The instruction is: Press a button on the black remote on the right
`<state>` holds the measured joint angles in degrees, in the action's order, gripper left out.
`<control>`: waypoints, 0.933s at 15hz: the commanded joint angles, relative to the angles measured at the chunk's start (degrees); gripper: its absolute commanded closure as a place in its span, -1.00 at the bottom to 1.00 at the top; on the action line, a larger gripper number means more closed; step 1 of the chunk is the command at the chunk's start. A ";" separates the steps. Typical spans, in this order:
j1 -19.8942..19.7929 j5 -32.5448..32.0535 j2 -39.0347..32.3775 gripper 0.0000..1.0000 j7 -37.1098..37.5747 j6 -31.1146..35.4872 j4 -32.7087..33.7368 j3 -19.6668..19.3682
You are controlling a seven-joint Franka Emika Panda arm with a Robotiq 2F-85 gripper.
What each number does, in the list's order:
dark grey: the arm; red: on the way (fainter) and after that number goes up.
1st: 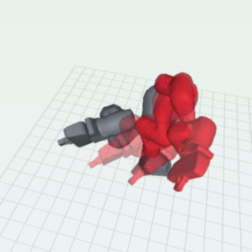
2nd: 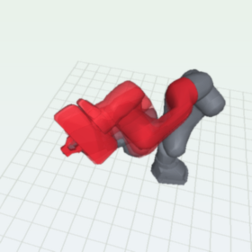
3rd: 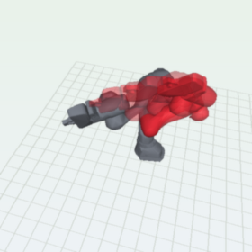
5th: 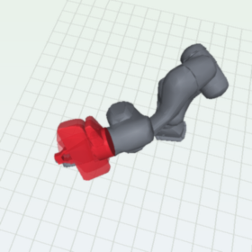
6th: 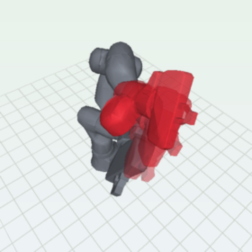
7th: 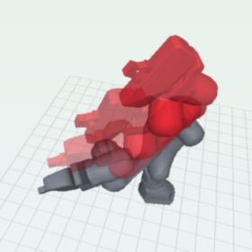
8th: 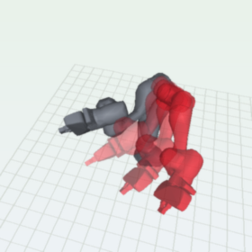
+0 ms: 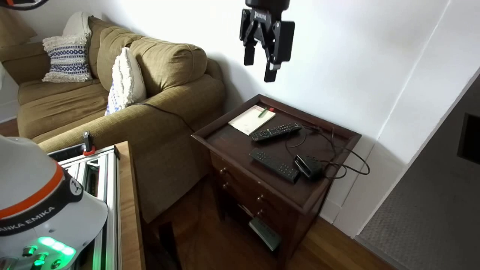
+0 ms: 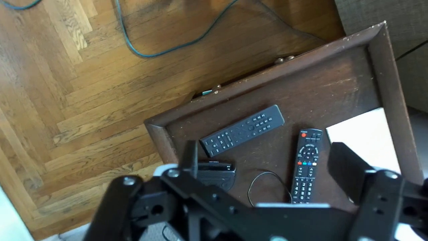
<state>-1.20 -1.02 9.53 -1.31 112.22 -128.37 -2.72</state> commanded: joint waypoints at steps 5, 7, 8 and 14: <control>-0.89 6.98 -16.33 -1.00 10.34 9.25 2.45 -0.21; -0.85 8.87 -19.66 -1.00 12.76 13.53 3.09 -0.20; -0.77 9.34 -21.23 -1.00 13.75 16.28 3.22 -0.18; 1.04 4.14 -30.18 -1.00 22.32 22.90 6.65 -2.20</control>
<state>-1.65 6.96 -16.36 16.11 135.89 -124.81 -3.16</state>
